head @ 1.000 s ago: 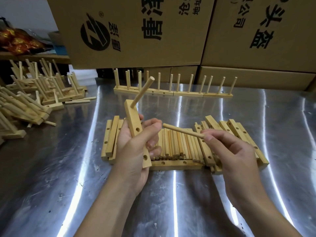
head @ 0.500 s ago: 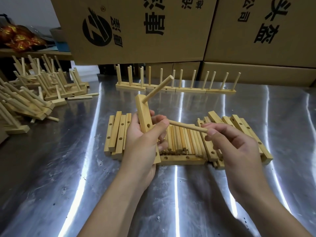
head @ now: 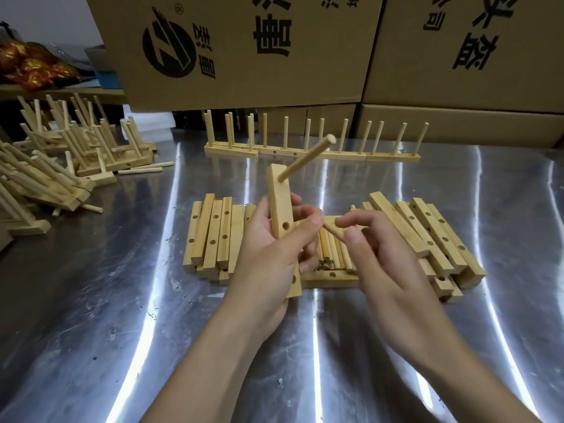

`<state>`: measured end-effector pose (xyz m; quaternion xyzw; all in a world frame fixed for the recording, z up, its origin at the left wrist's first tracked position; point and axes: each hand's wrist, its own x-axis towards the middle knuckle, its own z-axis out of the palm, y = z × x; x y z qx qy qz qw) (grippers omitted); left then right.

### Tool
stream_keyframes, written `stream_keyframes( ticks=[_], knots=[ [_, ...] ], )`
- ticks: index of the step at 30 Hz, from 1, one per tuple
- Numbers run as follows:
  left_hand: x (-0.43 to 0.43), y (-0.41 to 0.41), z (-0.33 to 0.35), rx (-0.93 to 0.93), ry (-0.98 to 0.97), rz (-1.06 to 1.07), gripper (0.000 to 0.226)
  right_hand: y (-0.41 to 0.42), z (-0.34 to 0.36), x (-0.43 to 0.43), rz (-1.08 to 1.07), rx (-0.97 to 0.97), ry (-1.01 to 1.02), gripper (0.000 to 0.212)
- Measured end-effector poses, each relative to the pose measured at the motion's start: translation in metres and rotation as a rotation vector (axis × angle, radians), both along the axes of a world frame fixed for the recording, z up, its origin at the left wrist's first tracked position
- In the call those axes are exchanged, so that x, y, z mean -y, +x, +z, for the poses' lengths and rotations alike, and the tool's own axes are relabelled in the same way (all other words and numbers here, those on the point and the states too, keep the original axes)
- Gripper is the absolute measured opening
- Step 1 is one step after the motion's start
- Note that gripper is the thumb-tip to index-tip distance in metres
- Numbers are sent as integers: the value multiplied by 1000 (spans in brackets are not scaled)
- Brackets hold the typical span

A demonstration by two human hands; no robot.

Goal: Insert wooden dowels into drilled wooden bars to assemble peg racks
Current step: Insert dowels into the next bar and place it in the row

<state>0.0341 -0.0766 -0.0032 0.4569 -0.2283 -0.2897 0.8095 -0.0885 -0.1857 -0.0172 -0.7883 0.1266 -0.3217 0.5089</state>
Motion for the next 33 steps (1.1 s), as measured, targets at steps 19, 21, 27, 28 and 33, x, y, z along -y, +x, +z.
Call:
stream_keyframes(
  ticks=[19,21,27,28,33],
  knots=[
    [-2,-3,-3,-127,-66,-323,39,-9,21,-6,-108,22,-536,14],
    [-3,-1,-3,-76,-37,-324,39,-11,21,-4,-116,3,-593,16],
    [-7,-4,0,101,53,-321,35,-12,22,-6,-115,23,-588,12],
    [-8,-4,1,137,71,-314,34,-11,22,-8,-94,30,-526,13],
    [-12,-8,5,234,147,-282,33,-9,21,-14,-18,-22,-256,27]
  ],
)
